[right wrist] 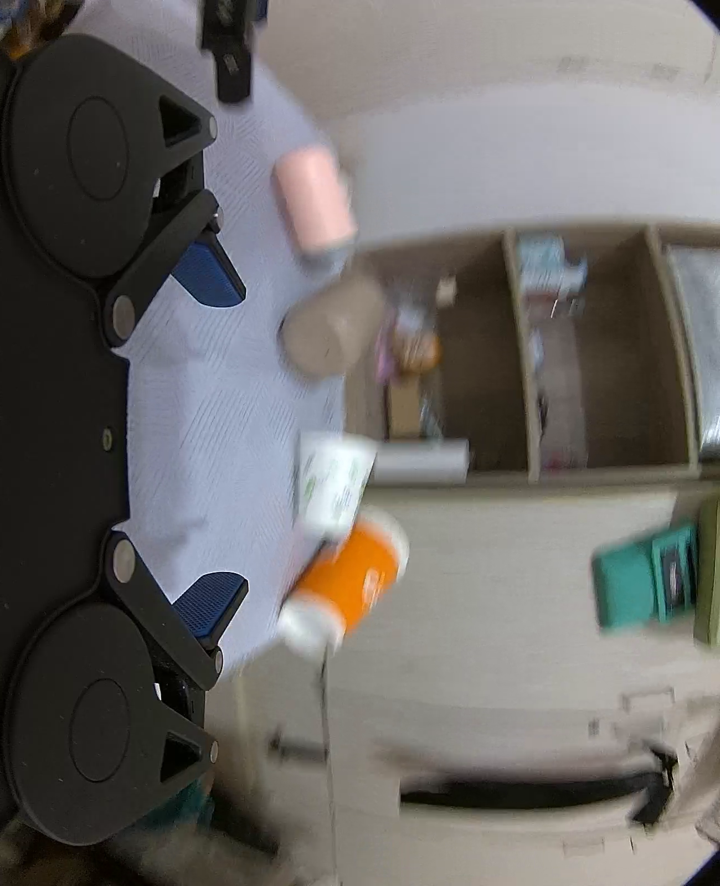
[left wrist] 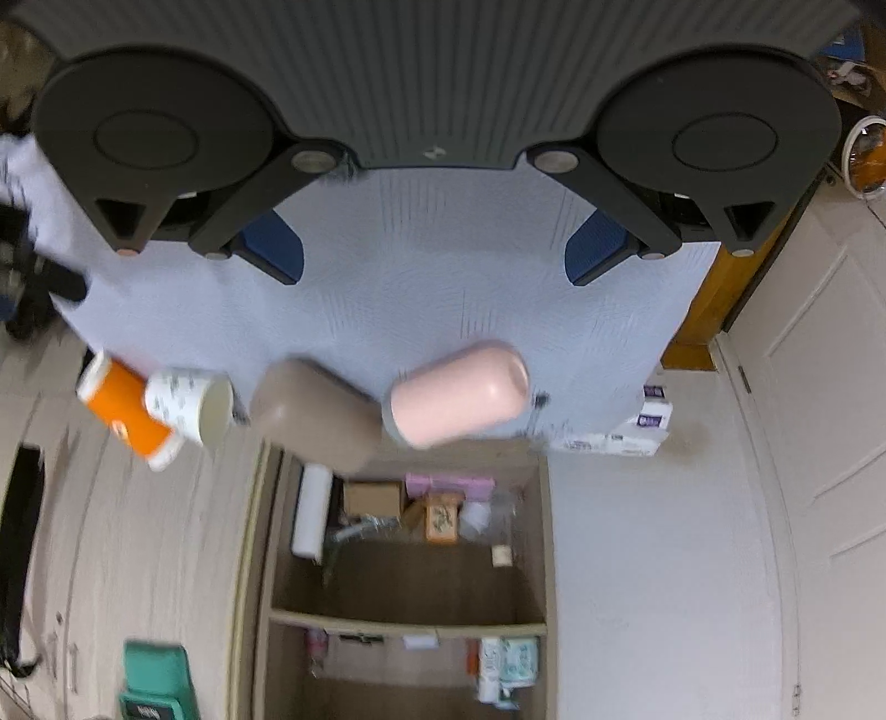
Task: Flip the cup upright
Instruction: 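Move the right tool to the taupe tumbler and close its fingers on its base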
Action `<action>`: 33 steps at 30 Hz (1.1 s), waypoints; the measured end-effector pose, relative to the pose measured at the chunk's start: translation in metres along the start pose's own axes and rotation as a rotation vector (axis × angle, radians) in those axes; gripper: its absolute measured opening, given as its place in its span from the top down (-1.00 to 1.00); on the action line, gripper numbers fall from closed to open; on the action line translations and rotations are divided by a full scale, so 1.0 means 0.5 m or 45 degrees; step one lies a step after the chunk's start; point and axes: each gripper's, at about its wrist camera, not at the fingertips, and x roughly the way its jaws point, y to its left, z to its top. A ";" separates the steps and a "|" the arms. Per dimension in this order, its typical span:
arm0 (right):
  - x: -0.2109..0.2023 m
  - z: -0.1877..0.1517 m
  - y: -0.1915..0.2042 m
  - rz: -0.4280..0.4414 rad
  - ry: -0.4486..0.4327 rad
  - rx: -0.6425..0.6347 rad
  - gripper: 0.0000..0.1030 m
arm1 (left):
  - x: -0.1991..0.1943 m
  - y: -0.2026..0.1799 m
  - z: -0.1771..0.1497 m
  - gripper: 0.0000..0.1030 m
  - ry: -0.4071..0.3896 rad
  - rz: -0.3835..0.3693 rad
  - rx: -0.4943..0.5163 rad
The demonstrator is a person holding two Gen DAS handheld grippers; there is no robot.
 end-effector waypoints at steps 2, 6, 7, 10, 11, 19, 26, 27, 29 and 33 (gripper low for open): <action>0.026 0.006 -0.009 0.120 0.036 -0.012 -1.00 | 0.011 -0.006 0.018 -0.98 -0.017 -0.002 0.022; 0.077 0.029 -0.015 0.257 0.083 0.014 -1.00 | 0.043 -0.012 0.053 -1.00 -0.007 -0.001 0.028; 0.093 0.037 -0.013 0.286 0.115 0.001 -1.00 | 0.054 -0.012 0.061 -0.99 0.013 -0.007 0.017; 0.126 0.055 0.008 0.315 0.165 -0.113 -1.00 | 0.088 -0.010 0.082 -0.99 0.064 -0.067 -0.032; 0.133 0.062 0.016 0.318 0.172 -0.168 -1.00 | 0.104 -0.010 0.090 -0.98 0.088 -0.088 -0.051; 0.206 0.113 0.060 0.333 0.157 -0.448 -0.84 | 0.195 -0.012 0.121 -0.94 0.121 -0.192 -0.200; 0.297 0.124 0.065 0.315 0.188 -0.527 -0.83 | 0.274 -0.014 0.139 -0.93 0.180 -0.253 -0.368; 0.309 0.125 0.066 0.317 0.195 -0.534 -0.83 | 0.282 -0.011 0.139 -0.93 0.189 -0.256 -0.387; 0.328 0.125 0.068 0.330 0.204 -0.557 -0.83 | 0.297 -0.004 0.140 -0.93 0.212 -0.285 -0.413; 0.360 0.124 0.074 0.348 0.227 -0.593 -0.83 | 0.314 0.011 0.141 -0.93 0.215 -0.342 -0.478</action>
